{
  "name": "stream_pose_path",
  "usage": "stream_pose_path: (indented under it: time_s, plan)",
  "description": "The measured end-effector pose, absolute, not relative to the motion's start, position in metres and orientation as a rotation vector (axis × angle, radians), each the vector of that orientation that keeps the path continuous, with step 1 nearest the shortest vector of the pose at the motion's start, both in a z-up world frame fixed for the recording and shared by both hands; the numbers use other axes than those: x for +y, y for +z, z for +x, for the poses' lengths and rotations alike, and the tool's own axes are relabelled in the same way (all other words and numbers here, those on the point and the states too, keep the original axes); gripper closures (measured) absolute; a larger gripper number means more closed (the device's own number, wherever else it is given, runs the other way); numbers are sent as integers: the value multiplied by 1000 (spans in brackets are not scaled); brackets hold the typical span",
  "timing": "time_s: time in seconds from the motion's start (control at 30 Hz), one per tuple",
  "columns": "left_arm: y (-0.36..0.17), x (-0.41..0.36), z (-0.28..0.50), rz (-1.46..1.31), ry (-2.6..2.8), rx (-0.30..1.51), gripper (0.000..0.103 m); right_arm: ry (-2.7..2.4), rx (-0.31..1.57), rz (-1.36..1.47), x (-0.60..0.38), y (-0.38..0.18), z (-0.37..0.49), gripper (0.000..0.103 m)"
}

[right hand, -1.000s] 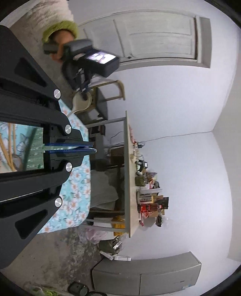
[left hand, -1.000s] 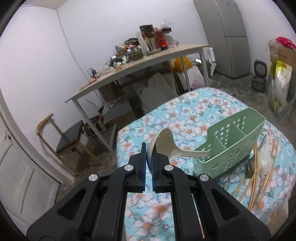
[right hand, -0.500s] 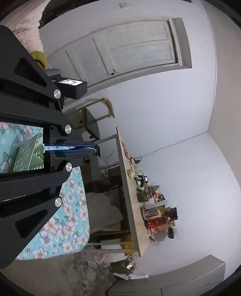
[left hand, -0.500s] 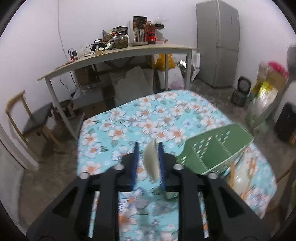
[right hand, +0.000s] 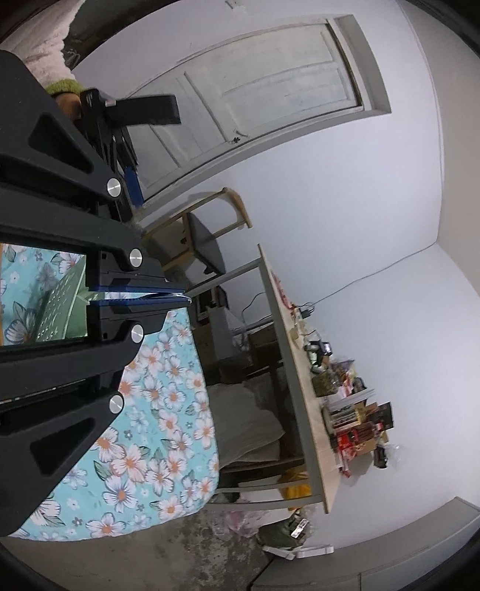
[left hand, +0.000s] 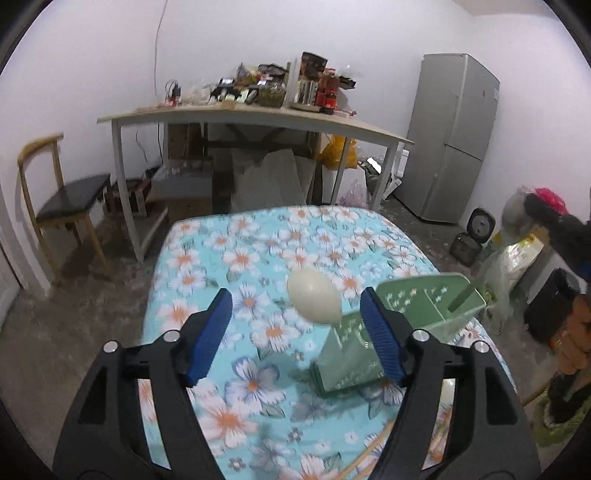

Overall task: Organize utensils
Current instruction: 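Lift the cream ladle with the left gripper and drop it into the green holder, then lower the left gripper to the metal spoon and grasp it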

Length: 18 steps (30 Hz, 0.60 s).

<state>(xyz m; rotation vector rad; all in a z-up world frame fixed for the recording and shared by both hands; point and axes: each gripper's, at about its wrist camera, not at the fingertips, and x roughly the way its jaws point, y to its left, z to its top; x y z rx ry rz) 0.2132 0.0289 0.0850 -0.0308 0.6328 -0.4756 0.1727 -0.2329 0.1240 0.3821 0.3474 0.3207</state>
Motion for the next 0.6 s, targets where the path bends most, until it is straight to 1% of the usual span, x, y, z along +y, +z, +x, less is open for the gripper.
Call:
stream_pose_path:
  time_s: [0.1,0.3,0.33,0.37,0.43,0.5,0.57,0.6]
  plan:
    - [67,34,206,-68,-488,688,29,306,383,375,-231,116,181,100]
    - [33,45,185,-139,-477,759,24,267,434,345,-223,104,185,98]
    - [29,48,183,-153,-471,764,24,264,434,346,-224,105,182,94]
    - [24,51,180,-171,-466,770,24,259,432,349,-224,105,180,86]
    - [19,53,175,-184,-458,776,23,242,419,353,-227,108,169,80]
    - [16,55,172,-191,-459,780,23,222,409,353,-229,110,157,78]
    - [13,55,168,-193,-461,779,23,196,404,351,-232,110,144,71]
    - [11,55,166,-188,-454,775,22,180,404,351,-233,108,136,70]
